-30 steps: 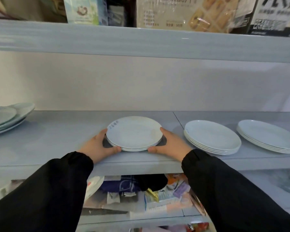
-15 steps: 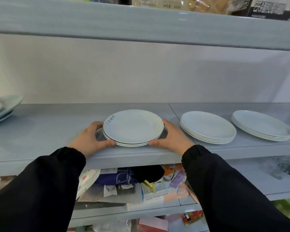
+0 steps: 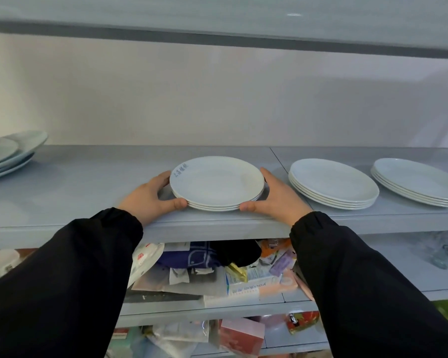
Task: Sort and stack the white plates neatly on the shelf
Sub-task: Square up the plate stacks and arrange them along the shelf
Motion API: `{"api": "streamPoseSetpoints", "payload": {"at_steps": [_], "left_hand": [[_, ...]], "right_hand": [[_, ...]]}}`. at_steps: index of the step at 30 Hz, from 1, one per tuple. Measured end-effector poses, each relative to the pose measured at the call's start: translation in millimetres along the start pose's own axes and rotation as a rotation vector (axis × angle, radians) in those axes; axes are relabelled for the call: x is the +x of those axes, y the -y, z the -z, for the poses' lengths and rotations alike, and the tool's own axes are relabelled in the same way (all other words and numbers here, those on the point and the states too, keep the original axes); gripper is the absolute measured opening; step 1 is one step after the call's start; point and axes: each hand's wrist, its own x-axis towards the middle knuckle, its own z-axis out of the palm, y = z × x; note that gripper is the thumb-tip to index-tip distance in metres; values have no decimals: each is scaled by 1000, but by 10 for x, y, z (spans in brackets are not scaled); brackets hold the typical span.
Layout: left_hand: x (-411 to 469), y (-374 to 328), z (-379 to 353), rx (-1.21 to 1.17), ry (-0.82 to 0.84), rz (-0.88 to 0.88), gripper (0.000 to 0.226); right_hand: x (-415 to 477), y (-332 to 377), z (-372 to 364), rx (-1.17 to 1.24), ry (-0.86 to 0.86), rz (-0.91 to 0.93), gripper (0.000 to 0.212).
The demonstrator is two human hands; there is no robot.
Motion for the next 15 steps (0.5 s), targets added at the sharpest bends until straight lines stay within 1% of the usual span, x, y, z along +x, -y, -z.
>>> {"api": "streamPoseSetpoints", "payload": {"at_steps": [2,6,8,11,15], "left_hand": [[4,3,-2,21,4,-4,104],[8,9,1,30,15,-9,101],[0,-10,-1,26,1,-12,105],[-2,-24,1,26,-10,0,115],[9,9,6,25,6,-1,104]], "right_hand": [[1,-13,-3,-1,-2,-3,89],[-1,-33,-2,3,0,-10,94],[3,-28,0,8,-3,-4,95],[3,-18,2,5,4,10,92],[6,-44,11,-13,-1,10,92]]}}
